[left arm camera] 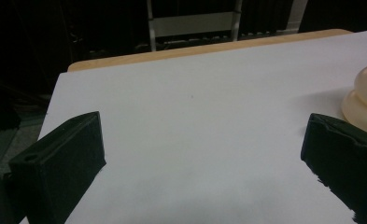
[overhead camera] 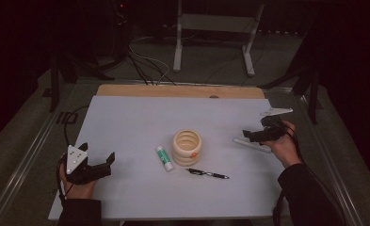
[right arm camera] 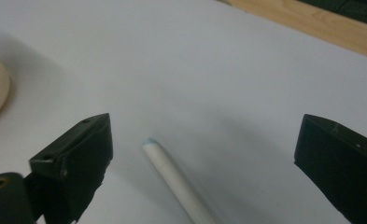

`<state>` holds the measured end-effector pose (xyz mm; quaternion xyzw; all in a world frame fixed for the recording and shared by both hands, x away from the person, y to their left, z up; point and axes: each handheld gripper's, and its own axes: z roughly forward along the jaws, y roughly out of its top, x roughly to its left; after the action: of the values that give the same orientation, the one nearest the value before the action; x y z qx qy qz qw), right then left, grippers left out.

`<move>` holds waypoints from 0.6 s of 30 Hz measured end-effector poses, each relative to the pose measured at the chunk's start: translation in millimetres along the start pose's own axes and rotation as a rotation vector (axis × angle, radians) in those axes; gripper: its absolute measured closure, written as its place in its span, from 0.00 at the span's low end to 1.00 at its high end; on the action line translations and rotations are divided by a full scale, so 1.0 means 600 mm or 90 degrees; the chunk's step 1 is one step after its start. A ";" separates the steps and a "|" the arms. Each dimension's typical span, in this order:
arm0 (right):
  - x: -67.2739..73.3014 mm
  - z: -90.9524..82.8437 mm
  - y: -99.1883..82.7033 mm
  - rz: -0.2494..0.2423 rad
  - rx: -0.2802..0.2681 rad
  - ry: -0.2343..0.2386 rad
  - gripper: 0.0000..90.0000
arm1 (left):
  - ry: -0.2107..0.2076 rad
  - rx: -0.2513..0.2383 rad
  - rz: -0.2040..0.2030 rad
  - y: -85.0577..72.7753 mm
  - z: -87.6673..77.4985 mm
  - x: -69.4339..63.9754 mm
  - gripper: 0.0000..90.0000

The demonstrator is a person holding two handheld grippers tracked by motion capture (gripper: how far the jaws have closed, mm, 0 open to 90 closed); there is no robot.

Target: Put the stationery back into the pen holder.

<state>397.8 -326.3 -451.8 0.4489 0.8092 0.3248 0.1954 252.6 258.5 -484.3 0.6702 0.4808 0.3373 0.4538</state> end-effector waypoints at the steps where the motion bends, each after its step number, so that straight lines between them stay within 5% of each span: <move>1: -0.002 0.002 -0.002 0.000 0.006 0.000 0.05 | 0.000 0.000 0.000 0.000 0.000 0.000 0.00; 18: -0.022 0.019 -0.021 0.001 0.064 0.002 0.06 | 0.000 0.004 0.000 -0.001 0.001 0.000 0.00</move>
<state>403.9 -338.5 -468.3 0.4585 0.8243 0.2849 0.1708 252.9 258.2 -484.8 0.6716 0.4821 0.3358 0.4514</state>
